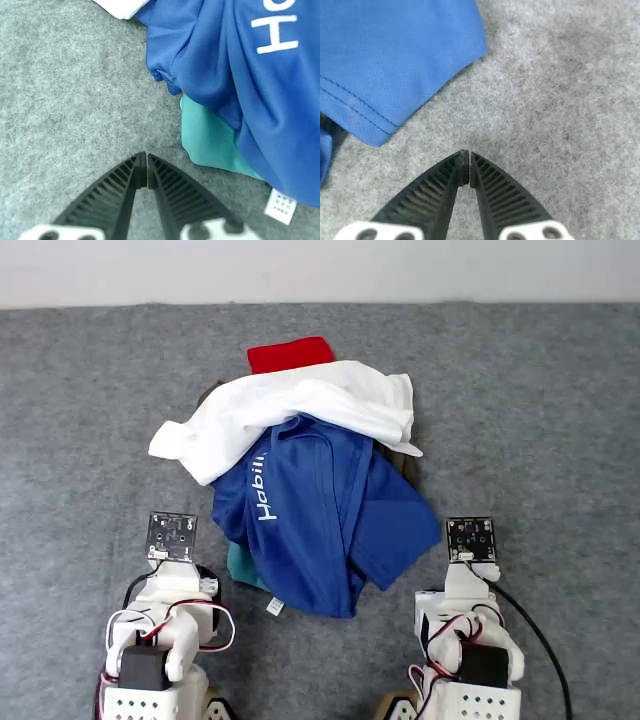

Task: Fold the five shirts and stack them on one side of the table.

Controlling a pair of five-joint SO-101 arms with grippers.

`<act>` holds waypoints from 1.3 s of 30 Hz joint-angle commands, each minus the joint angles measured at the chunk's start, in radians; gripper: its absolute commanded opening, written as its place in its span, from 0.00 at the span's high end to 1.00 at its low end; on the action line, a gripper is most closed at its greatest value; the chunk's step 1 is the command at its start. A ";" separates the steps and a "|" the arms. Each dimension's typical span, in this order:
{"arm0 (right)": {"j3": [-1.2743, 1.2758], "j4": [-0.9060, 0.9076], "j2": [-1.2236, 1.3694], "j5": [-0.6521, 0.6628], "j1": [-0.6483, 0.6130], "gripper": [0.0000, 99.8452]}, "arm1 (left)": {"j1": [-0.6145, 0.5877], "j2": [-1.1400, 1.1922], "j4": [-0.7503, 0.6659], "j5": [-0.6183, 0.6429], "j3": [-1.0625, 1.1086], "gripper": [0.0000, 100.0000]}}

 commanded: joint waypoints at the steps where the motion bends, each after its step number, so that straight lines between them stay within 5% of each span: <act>1: 0.014 0.002 -0.012 -0.008 0.005 0.99 | 0.003 -0.012 0.005 0.006 -0.008 0.98; 25: 0.014 0.002 -0.012 -0.008 0.005 0.99 | 0.048 -0.011 0.006 -0.008 -0.008 0.98; 33: 0.014 0.002 -0.012 -0.008 0.005 0.99 | 0.021 -0.012 -0.025 -0.351 -0.110 0.98; 39: 0.014 0.002 -0.012 -0.008 0.005 0.99 | 0.023 -0.008 -0.109 -0.350 -0.268 0.98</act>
